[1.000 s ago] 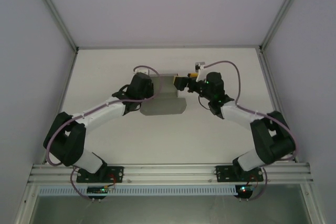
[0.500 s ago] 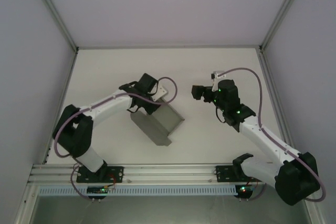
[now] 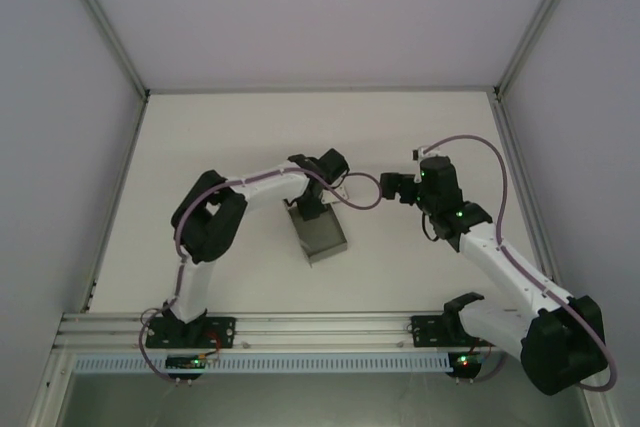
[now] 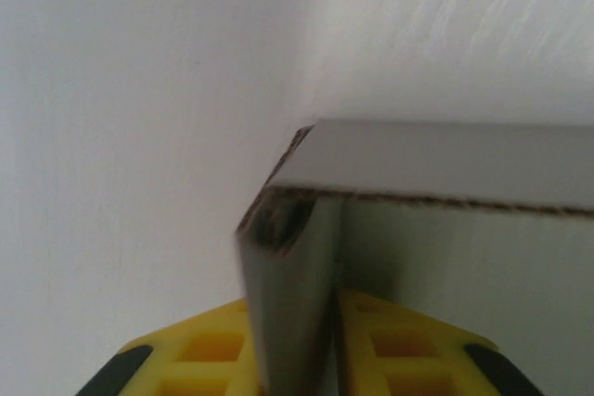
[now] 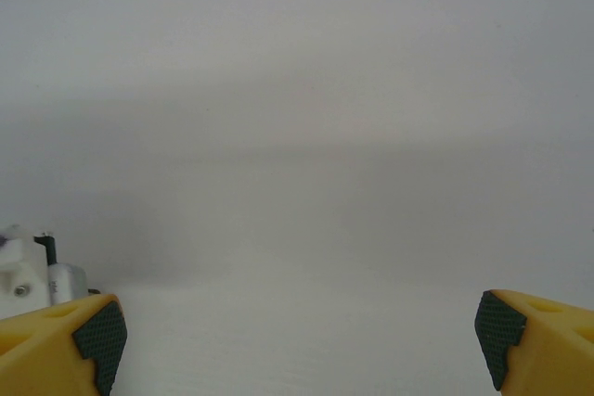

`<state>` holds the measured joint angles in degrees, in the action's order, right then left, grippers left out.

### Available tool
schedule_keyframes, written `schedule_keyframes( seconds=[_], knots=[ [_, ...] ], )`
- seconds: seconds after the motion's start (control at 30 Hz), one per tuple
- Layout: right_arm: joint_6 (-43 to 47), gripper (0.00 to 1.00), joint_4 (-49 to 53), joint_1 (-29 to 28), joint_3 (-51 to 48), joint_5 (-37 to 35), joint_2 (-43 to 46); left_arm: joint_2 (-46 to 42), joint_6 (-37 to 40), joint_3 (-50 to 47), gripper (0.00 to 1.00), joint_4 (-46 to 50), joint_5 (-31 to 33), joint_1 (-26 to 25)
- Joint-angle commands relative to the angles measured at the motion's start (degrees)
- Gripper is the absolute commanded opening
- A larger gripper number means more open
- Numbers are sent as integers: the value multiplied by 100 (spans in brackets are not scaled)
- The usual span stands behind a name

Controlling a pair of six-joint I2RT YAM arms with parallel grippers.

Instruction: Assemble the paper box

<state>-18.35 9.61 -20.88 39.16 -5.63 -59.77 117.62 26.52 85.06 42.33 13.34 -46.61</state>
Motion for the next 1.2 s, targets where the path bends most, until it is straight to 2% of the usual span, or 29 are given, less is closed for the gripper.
schedule_keyframes(
  seconds=[0.0,0.2,0.33,0.37,0.43,0.6,0.8,0.9,0.97,1.07,1.17],
  knots=[
    [59,99,150,75,-80,-24,94,174,299,237,25,286,292,47],
    [186,99,182,126,-83,135,85,79,457,551,47,363,105,47],
    [305,99,172,148,-109,314,82,-135,504,578,68,278,-100,49],
    [351,99,193,159,-109,349,82,-226,510,557,75,264,-160,47],
    [415,99,241,180,-93,387,104,-463,502,448,100,154,-249,58],
    [455,99,315,286,-91,471,296,-1200,261,202,100,-327,-569,174],
    [634,99,265,410,-42,719,433,-2154,-590,68,100,-984,-407,459],
    [1191,99,-51,312,37,916,192,-2654,-1279,-24,100,-1376,43,593],
    [1668,99,-395,176,95,1323,-131,-3014,-1950,-115,100,-1361,376,824],
    [2663,99,-438,-127,582,2285,-935,-3616,-2806,-803,99,-1455,446,1452],
    [4119,99,332,-584,1479,2804,-2110,-4063,-3702,-1751,100,-1525,119,2249]
  ],
)
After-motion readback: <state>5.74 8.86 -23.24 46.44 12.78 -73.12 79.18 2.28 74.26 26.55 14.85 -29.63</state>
